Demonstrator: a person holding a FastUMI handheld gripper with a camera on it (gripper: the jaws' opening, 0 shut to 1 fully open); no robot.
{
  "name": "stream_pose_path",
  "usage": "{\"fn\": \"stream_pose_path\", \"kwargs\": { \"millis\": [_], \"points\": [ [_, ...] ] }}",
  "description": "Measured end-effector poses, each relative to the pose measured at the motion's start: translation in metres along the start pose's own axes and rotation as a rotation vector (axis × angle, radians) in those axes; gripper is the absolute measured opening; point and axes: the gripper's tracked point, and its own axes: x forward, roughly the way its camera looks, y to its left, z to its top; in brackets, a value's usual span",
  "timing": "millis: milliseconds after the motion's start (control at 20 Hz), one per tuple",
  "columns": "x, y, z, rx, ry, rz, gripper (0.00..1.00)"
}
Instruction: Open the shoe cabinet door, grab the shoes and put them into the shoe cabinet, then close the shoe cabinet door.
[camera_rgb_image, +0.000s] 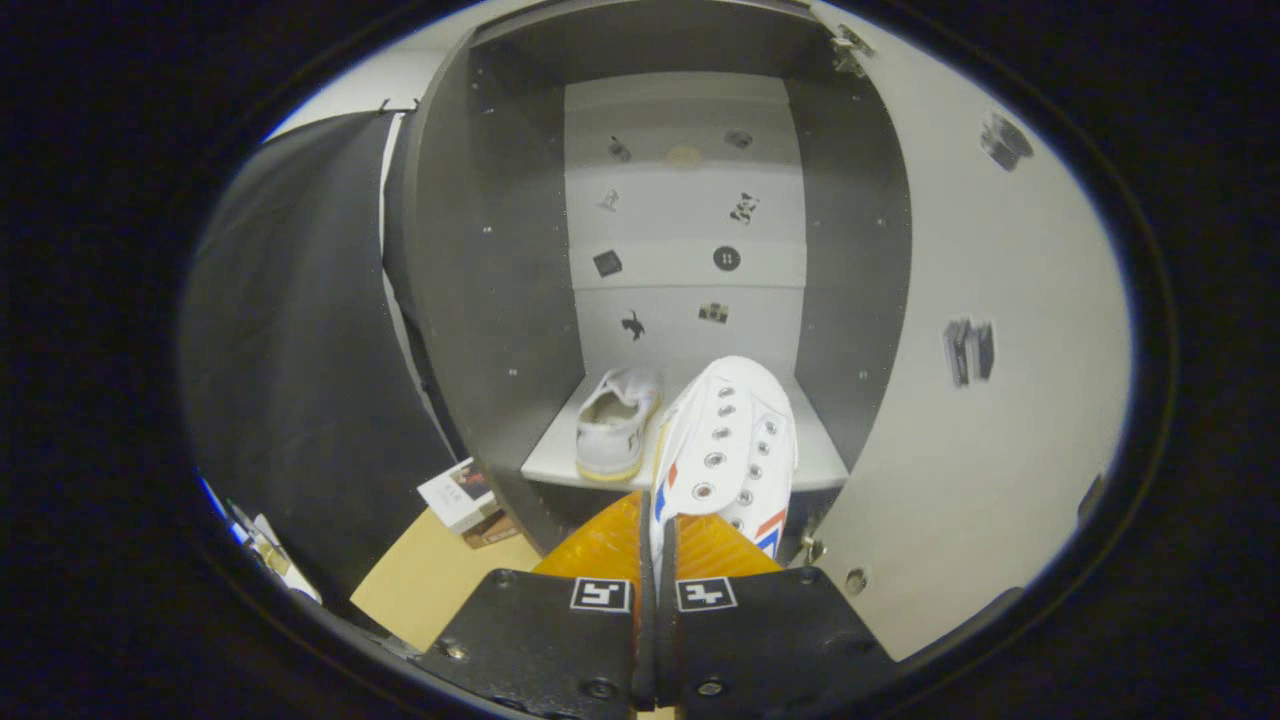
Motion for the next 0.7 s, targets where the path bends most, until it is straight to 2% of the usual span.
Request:
{"fn": "stream_pose_path", "kwargs": {
  "millis": [100,250,550,700],
  "points": [
    [0.018,-0.005,0.024,-0.061,-0.023,-0.011,0.04],
    [0.054,-0.023,0.053,-0.113,-0.046,-0.074,0.04],
    [0.134,-0.05,0.051,-0.147,0.037,-0.112,0.04],
    [0.175,-0.047,0.036,-0.137,0.062,-0.075,0.04]
  ]
}}
